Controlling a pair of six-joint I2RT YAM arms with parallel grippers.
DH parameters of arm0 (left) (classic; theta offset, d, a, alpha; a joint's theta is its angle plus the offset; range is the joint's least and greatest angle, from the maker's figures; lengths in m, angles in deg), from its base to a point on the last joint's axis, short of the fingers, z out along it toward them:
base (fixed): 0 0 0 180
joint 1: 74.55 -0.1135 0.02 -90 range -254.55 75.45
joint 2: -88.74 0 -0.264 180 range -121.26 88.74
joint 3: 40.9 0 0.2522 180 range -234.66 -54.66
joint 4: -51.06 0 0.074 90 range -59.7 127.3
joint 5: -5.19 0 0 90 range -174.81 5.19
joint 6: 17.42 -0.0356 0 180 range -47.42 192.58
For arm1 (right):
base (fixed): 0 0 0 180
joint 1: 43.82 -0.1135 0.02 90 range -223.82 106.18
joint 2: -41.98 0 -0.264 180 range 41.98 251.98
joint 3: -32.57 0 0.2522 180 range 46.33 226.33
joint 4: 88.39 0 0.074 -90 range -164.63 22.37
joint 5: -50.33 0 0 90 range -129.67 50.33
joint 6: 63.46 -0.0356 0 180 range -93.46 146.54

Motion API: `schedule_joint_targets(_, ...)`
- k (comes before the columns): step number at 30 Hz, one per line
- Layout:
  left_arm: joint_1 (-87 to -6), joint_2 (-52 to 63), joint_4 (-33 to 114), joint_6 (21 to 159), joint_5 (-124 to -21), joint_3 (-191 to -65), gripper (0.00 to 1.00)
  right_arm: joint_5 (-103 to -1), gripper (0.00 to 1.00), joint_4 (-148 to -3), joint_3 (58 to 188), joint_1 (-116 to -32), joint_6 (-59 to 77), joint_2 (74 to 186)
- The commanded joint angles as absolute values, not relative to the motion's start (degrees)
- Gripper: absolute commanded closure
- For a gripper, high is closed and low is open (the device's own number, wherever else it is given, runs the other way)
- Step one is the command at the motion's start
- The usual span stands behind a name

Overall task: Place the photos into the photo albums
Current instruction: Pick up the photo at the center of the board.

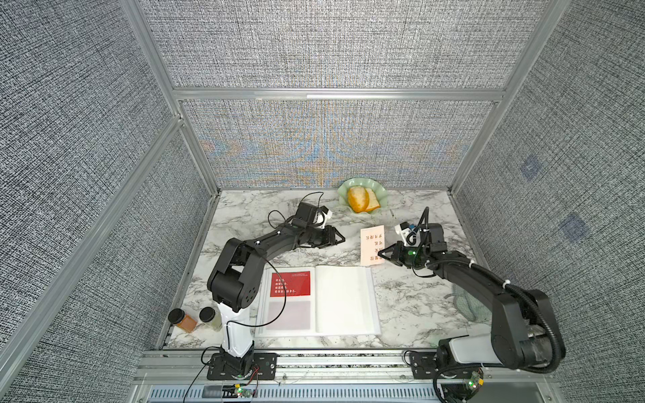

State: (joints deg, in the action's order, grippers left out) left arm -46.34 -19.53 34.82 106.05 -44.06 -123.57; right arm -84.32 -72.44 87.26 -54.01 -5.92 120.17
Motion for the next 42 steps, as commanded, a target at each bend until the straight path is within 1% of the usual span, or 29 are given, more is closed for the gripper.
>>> schedule_joint_targets(1, -47.1, -16.9, 43.0, 105.4, -37.1, -119.4, 0.54, -91.8, 1.00, -80.4, 84.4, -56.0, -8.9, 116.9)
schedule_joint_targets(6, -47.2, -15.2, 50.0, 106.6, -29.6, -113.9, 0.54, -92.2, 1.00, -83.6, 80.7, -61.2, -10.7, 114.9)
schedule_joint_targets(9, -47.2, -14.1, 56.6, 109.6, -26.8, -110.1, 0.54, -92.1, 1.00, -85.4, 78.7, -62.2, -11.6, 115.0)
schedule_joint_targets(16, -47.3, -12.9, 59.3, 110.3, -26.7, -105.9, 0.55, -93.1, 1.00, -86.7, 76.1, -62.2, -12.2, 114.5)
schedule_joint_targets(20, -48.3, -12.2, 57.7, 109.5, -28.8, -104.9, 0.56, -92.6, 1.00, -85.8, 75.1, -61.5, -12.6, 111.5)
schedule_joint_targets(24, -49.4, -12.0, 59.2, 110.5, -28.5, -104.0, 0.56, -92.8, 1.00, -85.0, 74.6, -60.4, -12.8, 108.5)
schedule_joint_targets(30, -49.4, -12.3, 61.8, 111.4, -26.5, -103.8, 0.56, -94.7, 1.00, -88.3, 74.2, -60.6, -14.6, 111.0)
schedule_joint_targets(34, -49.5, -12.7, 66.0, 113.7, -24.1, -102.9, 0.55, -96.2, 1.00, -92.4, 73.6, -61.2, -16.1, 112.9)
schedule_joint_targets(42, -48.6, -13.9, 69.8, 115.9, -21.1, -102.7, 0.55, -96.9, 1.00, -93.8, 75.7, -64.9, -15.1, 116.8)
